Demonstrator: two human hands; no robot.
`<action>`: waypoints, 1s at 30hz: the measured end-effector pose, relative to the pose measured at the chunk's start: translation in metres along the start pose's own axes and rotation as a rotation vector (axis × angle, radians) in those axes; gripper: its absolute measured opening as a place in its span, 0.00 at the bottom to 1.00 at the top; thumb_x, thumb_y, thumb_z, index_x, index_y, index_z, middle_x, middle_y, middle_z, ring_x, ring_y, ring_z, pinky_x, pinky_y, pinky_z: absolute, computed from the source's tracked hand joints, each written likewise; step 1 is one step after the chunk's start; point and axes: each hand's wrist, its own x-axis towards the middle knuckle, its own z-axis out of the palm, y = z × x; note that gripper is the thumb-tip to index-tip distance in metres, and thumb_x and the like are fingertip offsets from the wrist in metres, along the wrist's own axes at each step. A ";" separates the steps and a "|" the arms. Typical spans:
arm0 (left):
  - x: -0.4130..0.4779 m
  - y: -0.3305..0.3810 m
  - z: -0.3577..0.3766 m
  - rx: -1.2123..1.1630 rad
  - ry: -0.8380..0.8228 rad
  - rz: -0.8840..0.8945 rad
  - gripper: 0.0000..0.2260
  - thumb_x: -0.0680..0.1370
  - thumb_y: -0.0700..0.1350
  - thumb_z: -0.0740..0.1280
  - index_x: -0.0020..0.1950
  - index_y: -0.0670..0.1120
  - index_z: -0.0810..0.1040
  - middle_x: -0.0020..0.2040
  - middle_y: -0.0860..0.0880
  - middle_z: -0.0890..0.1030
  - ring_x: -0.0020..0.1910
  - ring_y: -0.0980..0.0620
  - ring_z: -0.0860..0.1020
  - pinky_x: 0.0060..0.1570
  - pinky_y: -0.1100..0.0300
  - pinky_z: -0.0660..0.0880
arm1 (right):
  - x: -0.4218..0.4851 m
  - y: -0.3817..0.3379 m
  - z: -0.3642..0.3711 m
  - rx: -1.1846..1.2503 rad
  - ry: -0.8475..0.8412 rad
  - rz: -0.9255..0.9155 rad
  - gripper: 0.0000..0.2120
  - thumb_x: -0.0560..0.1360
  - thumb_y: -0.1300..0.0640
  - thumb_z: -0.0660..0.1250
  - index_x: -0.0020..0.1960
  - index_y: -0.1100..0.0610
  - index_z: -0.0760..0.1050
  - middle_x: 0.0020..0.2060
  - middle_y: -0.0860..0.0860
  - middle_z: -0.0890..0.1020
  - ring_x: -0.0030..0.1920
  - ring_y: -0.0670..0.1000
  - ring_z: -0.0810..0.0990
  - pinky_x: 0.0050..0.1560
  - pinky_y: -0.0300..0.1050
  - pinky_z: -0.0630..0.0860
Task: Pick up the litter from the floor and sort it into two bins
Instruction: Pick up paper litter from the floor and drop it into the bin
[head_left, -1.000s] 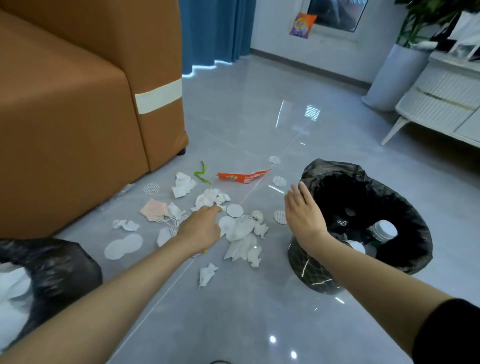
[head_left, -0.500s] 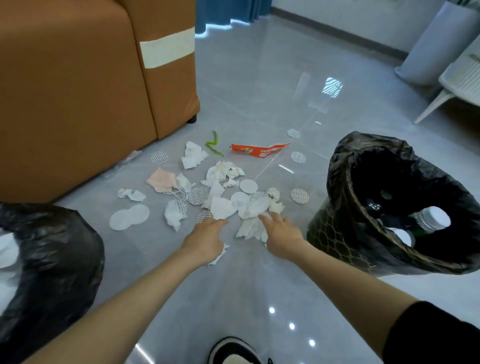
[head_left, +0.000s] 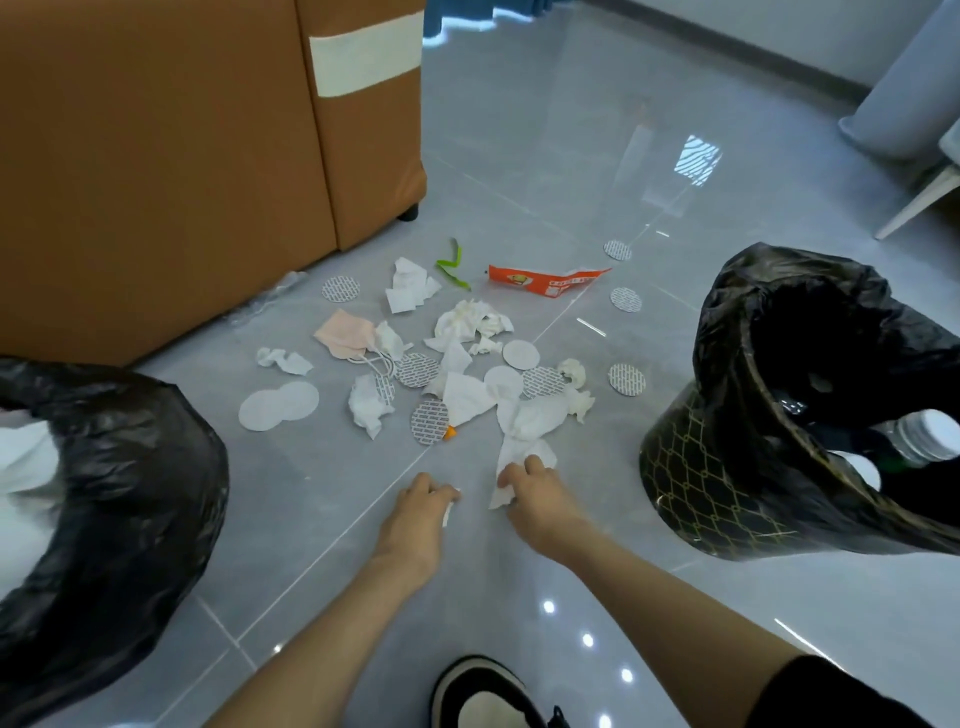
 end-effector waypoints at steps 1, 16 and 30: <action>-0.002 -0.002 0.000 -0.023 0.020 -0.009 0.18 0.76 0.41 0.62 0.65 0.51 0.71 0.60 0.48 0.69 0.60 0.48 0.72 0.60 0.60 0.69 | -0.001 0.001 0.002 -0.009 0.000 -0.002 0.18 0.76 0.63 0.61 0.65 0.57 0.67 0.61 0.56 0.68 0.60 0.58 0.69 0.55 0.49 0.72; -0.028 0.030 -0.095 -0.357 0.544 0.072 0.14 0.75 0.39 0.67 0.59 0.53 0.78 0.51 0.52 0.76 0.39 0.63 0.73 0.42 0.79 0.66 | -0.006 -0.046 -0.022 0.629 0.363 0.021 0.11 0.72 0.68 0.64 0.48 0.56 0.79 0.48 0.52 0.78 0.46 0.51 0.75 0.41 0.37 0.69; -0.167 -0.027 -0.214 -0.230 1.059 -0.053 0.16 0.78 0.40 0.65 0.61 0.57 0.75 0.53 0.55 0.75 0.45 0.63 0.71 0.45 0.75 0.69 | -0.057 -0.231 -0.111 0.789 0.337 -0.623 0.14 0.69 0.70 0.65 0.41 0.50 0.78 0.38 0.41 0.79 0.32 0.44 0.75 0.32 0.33 0.68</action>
